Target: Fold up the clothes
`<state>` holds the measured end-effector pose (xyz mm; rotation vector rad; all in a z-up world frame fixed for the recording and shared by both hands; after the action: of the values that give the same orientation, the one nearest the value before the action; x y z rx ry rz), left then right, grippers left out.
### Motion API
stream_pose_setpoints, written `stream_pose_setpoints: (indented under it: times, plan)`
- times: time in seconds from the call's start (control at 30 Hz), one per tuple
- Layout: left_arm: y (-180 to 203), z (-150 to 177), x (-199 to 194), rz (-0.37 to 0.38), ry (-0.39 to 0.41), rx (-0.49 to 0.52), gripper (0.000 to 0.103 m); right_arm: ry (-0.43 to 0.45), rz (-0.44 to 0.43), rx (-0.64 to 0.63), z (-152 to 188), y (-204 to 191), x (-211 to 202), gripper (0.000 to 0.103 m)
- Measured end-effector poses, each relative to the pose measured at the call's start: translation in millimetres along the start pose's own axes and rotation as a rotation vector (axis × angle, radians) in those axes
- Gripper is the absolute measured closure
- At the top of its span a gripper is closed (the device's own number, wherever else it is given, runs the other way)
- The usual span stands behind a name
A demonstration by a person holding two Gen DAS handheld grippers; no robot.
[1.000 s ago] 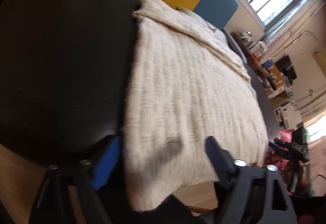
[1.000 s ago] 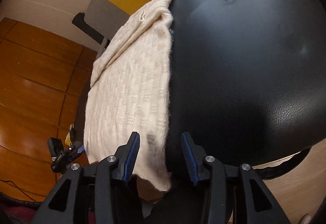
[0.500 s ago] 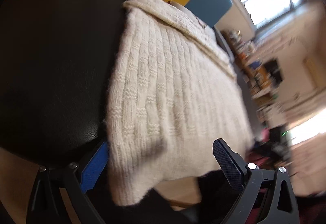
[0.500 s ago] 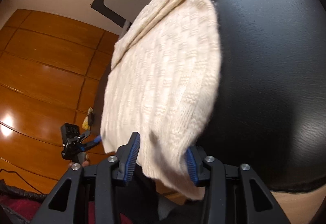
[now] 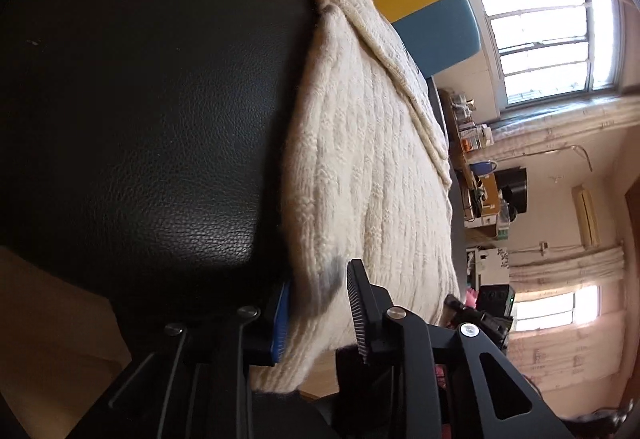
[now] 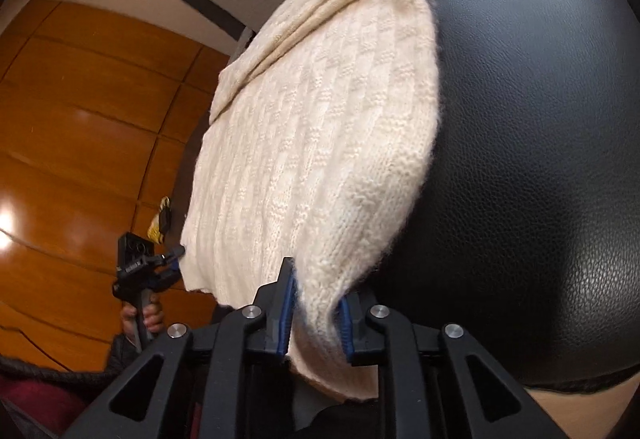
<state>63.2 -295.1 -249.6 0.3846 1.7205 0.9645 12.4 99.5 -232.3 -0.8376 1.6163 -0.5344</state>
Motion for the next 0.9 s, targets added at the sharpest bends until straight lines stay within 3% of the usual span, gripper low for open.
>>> stream_pose_setpoints:
  times: [0.07,0.17,0.3,0.4,0.6,0.9]
  plan:
    - [5.9,1.0,2.8,-0.059,0.004,0.054,0.076,-0.003,0.021,-0.029,-0.4,-3.5,2.4,0.086]
    - [22.8,7.2,8.4,-0.098,0.014,0.157,0.094,0.005,0.052,-0.023,-2.0,-3.3,2.6,0.092]
    - [34.2,11.5,10.1,-0.021,0.067,0.148,0.096,0.038,0.064,-0.059,-0.4,-12.0,4.0,0.093]
    - [43.0,17.2,0.6,0.049,0.100,0.152,0.097,0.042,0.025,-0.080,4.1,-19.5,-0.9,0.094]
    - [46.8,29.3,-19.0,0.116,0.124,0.127,0.097,0.034,-0.033,-0.086,18.2,-26.2,-14.7,0.094]
    - [74.9,47.3,-40.8,0.244,0.131,0.132,0.097,0.101,-0.126,-0.100,21.8,-53.0,-45.3,0.094]
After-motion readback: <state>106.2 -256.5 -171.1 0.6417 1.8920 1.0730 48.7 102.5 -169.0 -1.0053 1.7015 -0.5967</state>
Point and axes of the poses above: each gripper's, at about its wrist camera, not at the fingertips, and x roughly the way its jaws point, y to its right, z to its underside, the point moved 8 cm from there along x, roughly the way its jaws point, and after that the axes turned 6 degrees about -y, right-handed, at the moved point
